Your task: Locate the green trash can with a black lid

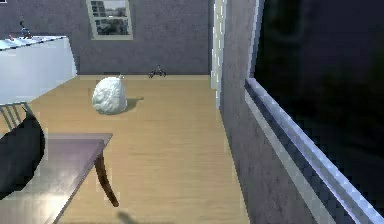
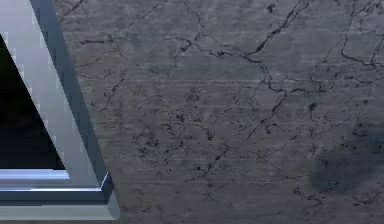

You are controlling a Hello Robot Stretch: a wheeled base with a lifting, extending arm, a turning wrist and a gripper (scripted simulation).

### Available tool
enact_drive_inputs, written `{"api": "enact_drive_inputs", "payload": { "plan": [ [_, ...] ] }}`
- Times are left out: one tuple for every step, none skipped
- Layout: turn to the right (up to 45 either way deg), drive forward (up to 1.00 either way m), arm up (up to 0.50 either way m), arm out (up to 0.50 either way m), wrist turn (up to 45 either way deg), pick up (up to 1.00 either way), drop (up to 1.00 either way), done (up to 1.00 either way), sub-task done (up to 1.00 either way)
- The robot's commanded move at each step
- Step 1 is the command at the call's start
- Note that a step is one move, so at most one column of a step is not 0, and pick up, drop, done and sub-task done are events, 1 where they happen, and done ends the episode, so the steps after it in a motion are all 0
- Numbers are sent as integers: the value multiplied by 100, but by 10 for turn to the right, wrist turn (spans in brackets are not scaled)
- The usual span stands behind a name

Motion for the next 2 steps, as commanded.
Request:
{"api": "enact_drive_inputs", "payload": {
  "plan": [
    [0, 100, 0, 0, 0, 0, 0, 0, 0],
    [0, 100, 0, 0, 0, 0, 0, 0, 0]
  ]
}}
